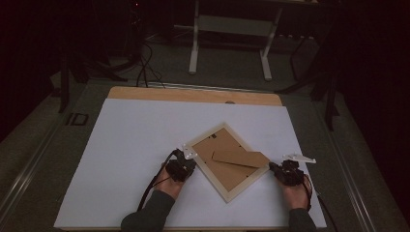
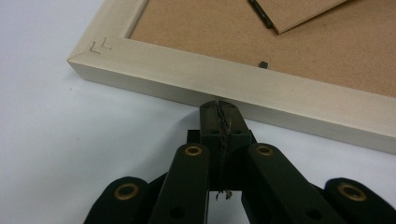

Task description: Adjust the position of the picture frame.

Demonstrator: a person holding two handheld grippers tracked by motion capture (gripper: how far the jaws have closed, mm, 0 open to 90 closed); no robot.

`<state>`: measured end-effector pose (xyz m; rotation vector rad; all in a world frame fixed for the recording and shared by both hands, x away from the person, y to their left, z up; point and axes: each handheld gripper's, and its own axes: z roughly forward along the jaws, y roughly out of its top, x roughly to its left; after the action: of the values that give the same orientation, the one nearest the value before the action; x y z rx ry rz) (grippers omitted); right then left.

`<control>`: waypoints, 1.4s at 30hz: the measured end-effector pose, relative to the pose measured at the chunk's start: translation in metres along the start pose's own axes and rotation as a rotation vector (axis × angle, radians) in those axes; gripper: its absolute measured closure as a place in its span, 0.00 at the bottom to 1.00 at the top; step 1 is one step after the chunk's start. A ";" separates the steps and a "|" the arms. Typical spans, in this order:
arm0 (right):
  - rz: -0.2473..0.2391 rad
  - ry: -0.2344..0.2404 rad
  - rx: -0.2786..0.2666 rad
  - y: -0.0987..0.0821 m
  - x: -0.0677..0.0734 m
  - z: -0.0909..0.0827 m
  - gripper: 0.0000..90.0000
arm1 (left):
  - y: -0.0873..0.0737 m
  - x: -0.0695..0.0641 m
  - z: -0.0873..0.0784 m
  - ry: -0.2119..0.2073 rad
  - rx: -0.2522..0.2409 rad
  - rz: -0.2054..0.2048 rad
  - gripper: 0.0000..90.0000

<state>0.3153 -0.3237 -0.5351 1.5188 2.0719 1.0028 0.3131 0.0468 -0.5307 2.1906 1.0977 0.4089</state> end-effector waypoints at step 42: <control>-0.130 0.139 0.049 -0.001 0.030 0.001 1.00 | 0.015 0.017 0.010 0.027 0.024 -0.024 1.00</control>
<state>0.3047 -0.2959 -0.5333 1.3524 2.2741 1.0412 0.3373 0.0503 -0.5284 2.1964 1.1481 0.4178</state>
